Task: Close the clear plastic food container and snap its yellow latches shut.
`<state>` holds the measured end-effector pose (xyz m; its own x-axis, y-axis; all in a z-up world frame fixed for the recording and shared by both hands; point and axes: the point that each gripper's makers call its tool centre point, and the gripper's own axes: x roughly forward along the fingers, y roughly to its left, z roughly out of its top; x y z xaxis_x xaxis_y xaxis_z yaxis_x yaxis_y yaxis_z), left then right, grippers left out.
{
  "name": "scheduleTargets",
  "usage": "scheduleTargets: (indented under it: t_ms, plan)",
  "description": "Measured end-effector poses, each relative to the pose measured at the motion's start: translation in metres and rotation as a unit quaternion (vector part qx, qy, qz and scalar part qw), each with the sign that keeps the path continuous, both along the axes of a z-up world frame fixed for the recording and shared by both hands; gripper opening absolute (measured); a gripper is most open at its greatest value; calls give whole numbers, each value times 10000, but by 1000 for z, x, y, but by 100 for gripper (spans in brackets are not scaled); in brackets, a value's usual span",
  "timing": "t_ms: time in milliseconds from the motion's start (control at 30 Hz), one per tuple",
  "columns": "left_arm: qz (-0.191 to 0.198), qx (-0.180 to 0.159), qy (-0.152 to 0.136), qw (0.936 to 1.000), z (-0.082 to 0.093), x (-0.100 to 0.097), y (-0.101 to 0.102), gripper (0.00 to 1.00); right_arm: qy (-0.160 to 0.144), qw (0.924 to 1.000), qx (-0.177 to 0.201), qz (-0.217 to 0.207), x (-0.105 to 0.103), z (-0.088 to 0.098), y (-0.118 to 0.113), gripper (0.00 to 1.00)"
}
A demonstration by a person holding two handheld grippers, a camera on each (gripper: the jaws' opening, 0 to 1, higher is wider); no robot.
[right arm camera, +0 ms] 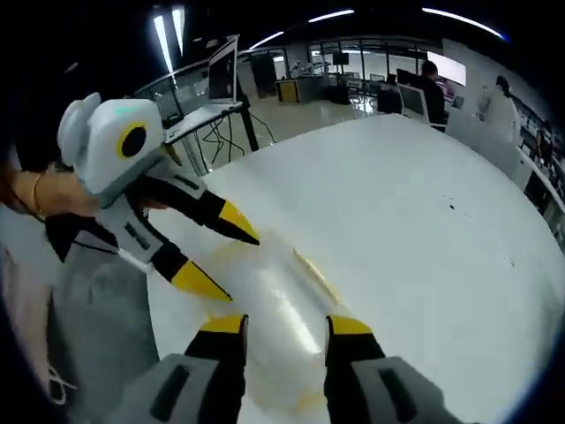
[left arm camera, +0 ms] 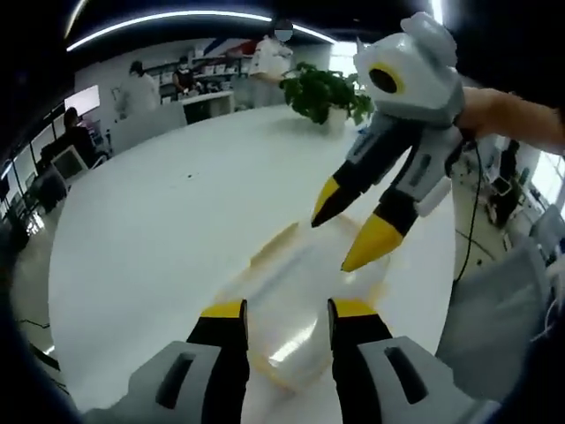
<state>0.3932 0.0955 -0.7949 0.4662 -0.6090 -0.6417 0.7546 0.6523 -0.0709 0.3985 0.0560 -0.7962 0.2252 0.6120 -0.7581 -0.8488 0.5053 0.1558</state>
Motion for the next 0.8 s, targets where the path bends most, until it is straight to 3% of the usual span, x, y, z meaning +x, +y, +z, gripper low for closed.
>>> scheduleTargets:
  t_ms: [200, 367, 467, 500, 600, 733, 800]
  plan:
    - [-302, 117, -36, 9995, -6, -7, -9, 36, 6, 9999, -52, 146, 7, 0, 7, 32]
    - [-781, 406, -285, 9957, -8, -18, -13, 40, -27, 9994, -95, 330, 12, 2, 13, 35]
    - [-1334, 462, -847, 9864, 1, -23, -23, 43, -5, 9975, -267, 656, 14, 0, 14, 47]
    - [-1412, 555, -870, 9846, -1, -26, -23, 48, -114, 9952, -295, 921, 14, 0, 16, 50]
    - [-1686, 799, -911, 9782, -9, -33, -26, 57, 36, 9922, -467, 1154, 13, -7, 16, 50]
    - [-1659, 615, -760, 9813, -12, -37, -31, 55, 211, 9880, -657, 1385, 13, -13, 16, 49]
    - [-1614, 711, -748, 9815, -17, -35, -29, 54, 211, 9870, -681, 1438, 16, -14, 17, 48]
